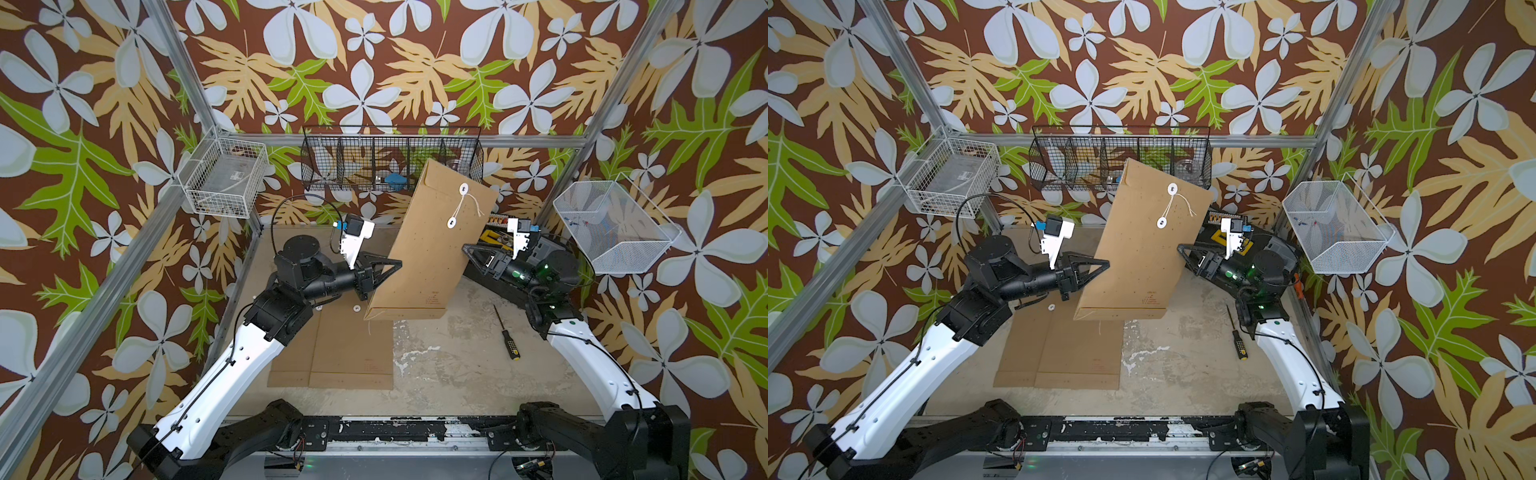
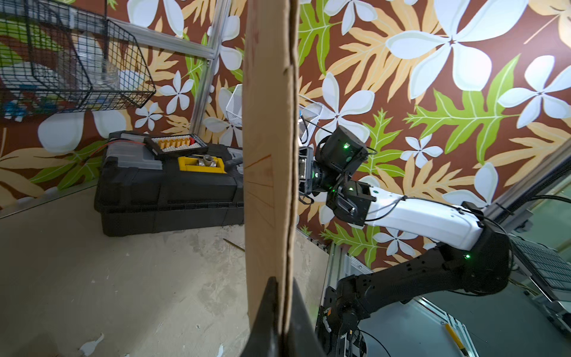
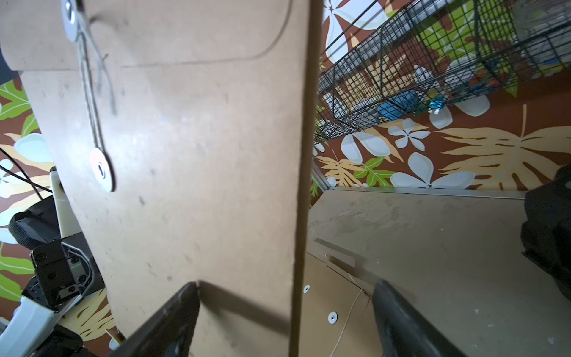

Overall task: Open the file bag
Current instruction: Pick up the file bag from the center of the board.

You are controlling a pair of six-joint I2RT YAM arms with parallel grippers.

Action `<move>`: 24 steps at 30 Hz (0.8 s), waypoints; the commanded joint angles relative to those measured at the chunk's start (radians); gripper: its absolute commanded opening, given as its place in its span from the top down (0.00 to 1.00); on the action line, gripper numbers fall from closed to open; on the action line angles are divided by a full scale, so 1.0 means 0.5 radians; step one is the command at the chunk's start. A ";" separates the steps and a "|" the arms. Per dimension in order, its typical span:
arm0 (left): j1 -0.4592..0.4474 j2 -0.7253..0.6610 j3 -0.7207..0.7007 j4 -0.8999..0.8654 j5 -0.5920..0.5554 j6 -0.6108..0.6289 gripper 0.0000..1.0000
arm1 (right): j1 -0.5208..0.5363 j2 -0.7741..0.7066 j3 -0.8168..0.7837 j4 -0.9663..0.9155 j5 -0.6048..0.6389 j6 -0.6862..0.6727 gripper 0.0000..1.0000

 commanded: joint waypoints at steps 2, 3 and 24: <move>0.009 -0.022 -0.038 0.291 0.164 -0.113 1.00 | -0.002 0.028 0.036 0.379 -0.149 0.236 0.11; 0.009 -0.026 -0.048 0.319 0.187 -0.133 1.00 | -0.002 0.031 0.044 0.434 -0.171 0.275 0.11; 0.157 -0.070 -0.135 0.280 -0.017 -0.269 1.00 | -0.030 0.097 0.135 1.127 -0.340 0.826 0.45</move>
